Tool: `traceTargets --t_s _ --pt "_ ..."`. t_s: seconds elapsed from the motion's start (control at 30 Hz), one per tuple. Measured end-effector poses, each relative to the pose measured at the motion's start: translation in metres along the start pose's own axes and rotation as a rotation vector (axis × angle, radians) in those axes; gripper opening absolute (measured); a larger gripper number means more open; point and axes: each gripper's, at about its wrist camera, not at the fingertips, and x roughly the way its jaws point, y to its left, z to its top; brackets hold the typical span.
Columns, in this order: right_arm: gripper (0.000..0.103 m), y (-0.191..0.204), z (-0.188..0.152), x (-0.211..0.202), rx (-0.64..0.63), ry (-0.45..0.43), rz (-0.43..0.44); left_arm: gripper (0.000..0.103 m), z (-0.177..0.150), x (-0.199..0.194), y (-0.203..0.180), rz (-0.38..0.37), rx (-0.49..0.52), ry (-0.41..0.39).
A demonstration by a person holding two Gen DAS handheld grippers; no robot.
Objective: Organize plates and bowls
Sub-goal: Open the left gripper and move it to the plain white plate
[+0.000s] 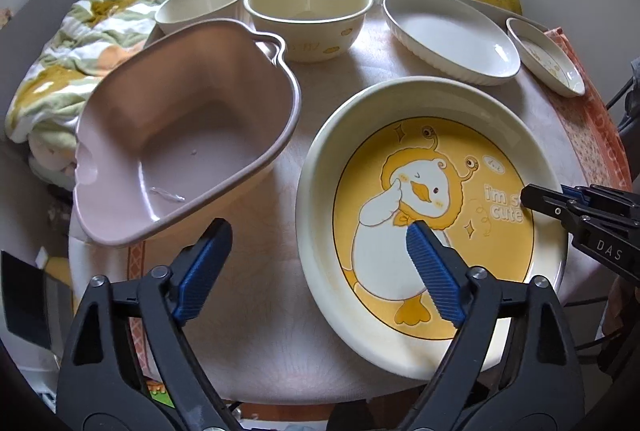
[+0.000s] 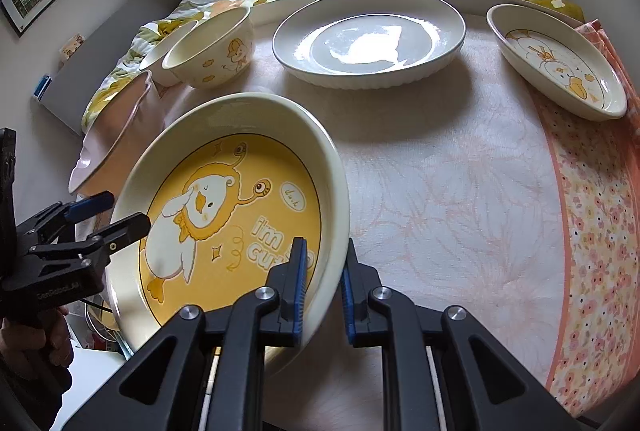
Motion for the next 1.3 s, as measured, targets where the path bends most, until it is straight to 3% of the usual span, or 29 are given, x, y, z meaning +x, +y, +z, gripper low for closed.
traceTargets --t_s 0.03,0.1,0.13,0.17,0.27,0.4,0.57,0.7,0.8,0.93,1.13,1.2,1.3 --pt "0.022 0.001 0.0 -0.001 -0.005 -0.005 -0.006 0.093 0.001 -0.001 -0.001 0.001 0.005 -0.002" --pt "0.048 0.001 -0.001 -0.004 -0.013 -0.025 -0.008 0.095 0.0 -0.001 -0.004 0.01 0.018 0.007" --pt "0.078 0.0 -0.001 -0.007 -0.011 -0.041 -0.007 0.095 -0.001 -0.001 -0.005 0.011 0.022 0.011" --pt "0.102 -0.001 -0.001 -0.01 -0.006 -0.056 -0.006 0.095 -0.002 -0.002 -0.006 0.011 0.023 0.016" --pt "0.103 -0.002 0.0 -0.024 -0.002 -0.117 -0.038 0.095 0.0 -0.01 -0.007 -0.001 0.01 0.026" --pt "0.103 0.002 0.007 -0.052 -0.029 -0.173 -0.088 0.095 0.012 -0.041 -0.011 -0.015 0.009 -0.018" --pt "0.103 0.007 0.02 -0.098 -0.039 -0.257 -0.109 0.097 0.034 -0.1 -0.013 -0.016 0.01 -0.153" --pt "0.103 0.004 0.036 -0.142 -0.036 -0.314 -0.144 0.099 0.061 -0.15 -0.012 -0.077 -0.005 -0.288" --pt "0.103 -0.002 0.059 -0.174 -0.04 -0.314 -0.181 0.099 0.089 -0.181 -0.02 -0.107 0.003 -0.39" --pt "0.103 -0.014 0.094 -0.211 -0.067 -0.372 -0.228 0.099 0.117 -0.2 -0.03 -0.13 -0.044 -0.459" --pt "0.103 -0.055 0.15 -0.189 -0.131 -0.263 -0.126 0.099 0.134 -0.18 -0.057 -0.055 -0.13 -0.443" --pt "0.103 -0.072 0.164 -0.174 -0.161 -0.231 -0.08 0.099 0.14 -0.163 -0.068 -0.007 -0.171 -0.401" --pt "0.103 -0.091 0.185 -0.146 -0.218 -0.164 -0.023 0.099 0.149 -0.131 -0.081 0.005 -0.258 -0.318"
